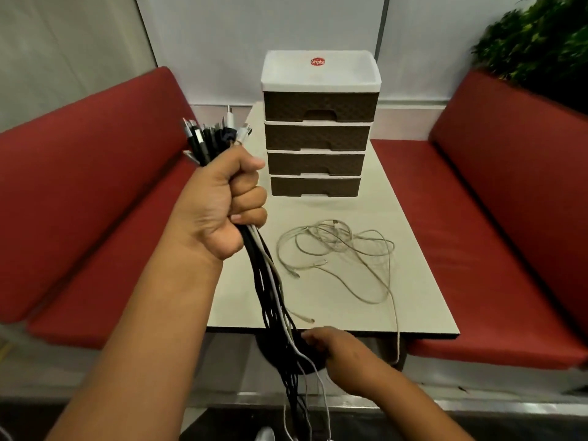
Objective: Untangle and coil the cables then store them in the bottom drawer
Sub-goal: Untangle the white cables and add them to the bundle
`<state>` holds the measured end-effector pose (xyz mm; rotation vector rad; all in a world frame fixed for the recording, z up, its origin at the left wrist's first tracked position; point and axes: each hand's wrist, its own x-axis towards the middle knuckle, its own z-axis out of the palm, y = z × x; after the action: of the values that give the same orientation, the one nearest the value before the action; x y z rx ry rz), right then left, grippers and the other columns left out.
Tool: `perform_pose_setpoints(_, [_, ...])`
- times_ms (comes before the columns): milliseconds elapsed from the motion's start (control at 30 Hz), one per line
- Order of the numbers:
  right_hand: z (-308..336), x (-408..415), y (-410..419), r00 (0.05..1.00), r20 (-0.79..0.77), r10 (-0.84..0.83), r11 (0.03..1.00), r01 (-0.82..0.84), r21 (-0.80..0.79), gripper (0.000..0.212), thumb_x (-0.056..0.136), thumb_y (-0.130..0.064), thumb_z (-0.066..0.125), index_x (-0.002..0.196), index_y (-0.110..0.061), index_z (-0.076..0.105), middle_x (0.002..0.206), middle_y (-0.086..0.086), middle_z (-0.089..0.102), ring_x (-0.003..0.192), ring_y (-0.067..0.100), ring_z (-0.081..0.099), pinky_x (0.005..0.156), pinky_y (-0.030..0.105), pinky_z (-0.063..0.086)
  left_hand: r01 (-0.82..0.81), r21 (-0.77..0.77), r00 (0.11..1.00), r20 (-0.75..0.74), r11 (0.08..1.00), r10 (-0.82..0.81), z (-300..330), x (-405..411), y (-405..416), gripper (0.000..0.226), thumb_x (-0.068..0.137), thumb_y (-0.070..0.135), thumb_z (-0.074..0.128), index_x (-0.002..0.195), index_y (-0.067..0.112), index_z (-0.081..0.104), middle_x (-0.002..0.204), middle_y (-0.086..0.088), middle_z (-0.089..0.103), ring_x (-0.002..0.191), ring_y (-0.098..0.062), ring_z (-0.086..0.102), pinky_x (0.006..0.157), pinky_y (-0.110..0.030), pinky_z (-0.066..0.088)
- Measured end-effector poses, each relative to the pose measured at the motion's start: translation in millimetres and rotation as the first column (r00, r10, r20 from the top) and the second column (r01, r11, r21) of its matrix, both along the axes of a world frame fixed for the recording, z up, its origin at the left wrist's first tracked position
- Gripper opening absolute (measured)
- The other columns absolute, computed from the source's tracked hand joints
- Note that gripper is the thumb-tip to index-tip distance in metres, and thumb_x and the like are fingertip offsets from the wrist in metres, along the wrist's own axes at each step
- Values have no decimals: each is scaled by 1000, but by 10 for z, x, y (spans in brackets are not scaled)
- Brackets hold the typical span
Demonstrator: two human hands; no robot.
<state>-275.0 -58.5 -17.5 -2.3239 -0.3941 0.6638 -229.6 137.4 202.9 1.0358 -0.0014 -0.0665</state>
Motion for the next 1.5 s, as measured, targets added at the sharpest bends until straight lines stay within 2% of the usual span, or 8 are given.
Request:
perform_pose_setpoints(267, [-147, 627, 195, 946, 321, -46, 994, 74, -74, 39, 88, -1, 52, 120, -21, 65, 115, -1, 59, 99, 19, 60, 78, 26, 46, 79, -26, 982, -169, 997, -82, -462, 414, 54, 51, 90, 14, 48, 46, 26, 26, 38, 11, 16, 31, -3, 13, 34, -14, 10])
perform_pose_setpoints(433, [-305, 1030, 449, 887, 452, 93, 977, 5, -212, 53, 90, -9, 55, 134, -37, 43, 135, 2, 44, 113, 25, 52, 86, 32, 44, 155, 1, 963, -223, 988, -151, -613, 580, 32, 47, 80, 26, 60, 48, 26, 26, 40, 10, 15, 32, -4, 12, 38, -14, 8])
perform_pose_setpoints(600, [-268, 1257, 666, 792, 568, 225, 958, -73, -278, 12, 89, -15, 55, 93, -25, 50, 100, 6, 50, 89, 28, 50, 67, 40, 44, 204, -22, 946, -253, 979, -203, -702, 747, 135, 44, 72, 30, 61, 53, 27, 22, 41, 9, 14, 33, -5, 11, 38, -15, 8])
perform_pose_setpoints(733, [-424, 1394, 664, 740, 642, 201, 948, 19, -319, 19, 73, -21, 71, 77, -24, 52, 81, -4, 45, 73, 19, 45, 53, 32, 38, 223, -40, 935, -273, 974, -225, -737, 865, 245, 49, 76, 36, 61, 59, 27, 17, 42, 9, 14, 34, -5, 11, 38, -15, 8])
perform_pose_setpoints(900, [-154, 1616, 632, 687, 723, -72, 983, 173, -66, 13, 86, -18, 65, 92, -28, 59, 90, -10, 57, 83, 16, 50, 70, 30, 40, 184, -63, 938, -287, 981, -194, -786, 1012, 383, 45, 77, 38, 62, 55, 26, 24, 42, 9, 14, 33, -5, 11, 38, -15, 8])
perform_pose_setpoints(1133, [945, 1762, 773, 731, 163, -662, 643, 443, 625, 6, 98, -14, 53, 94, -19, 55, 73, -2, 56, 58, 13, 53, 59, 29, 48, 51, -34, 948, -312, 998, -59, -854, 1231, 593, 42, 83, 28, 62, 57, 25, 29, 45, 10, 15, 33, -4, 13, 37, -13, 10])
perform_pose_setpoints(1333, [1480, 1606, 1000, 648, -68, -758, 377, 522, 765, 6, 98, -12, 52, 93, -12, 55, 66, 3, 50, 45, 12, 40, 44, 26, 38, 47, -9, 954, -296, 999, -48, -848, 1263, 571, 28, 72, 40, 67, 64, 19, 51, 47, 9, 14, 36, -5, 11, 39, -15, 9])
perform_pose_setpoints(1500, [1569, 1415, 1210, 680, -139, -720, 362, 538, 761, 6, 97, -11, 53, 92, -8, 52, 60, 5, 50, 37, 15, 38, 42, 27, 35, 49, -12, 974, -220, 999, -50, -821, 1203, 451, 32, 65, 31, 69, 88, 9, 68, 49, 7, 16, 40, -6, 12, 41, -17, 11])
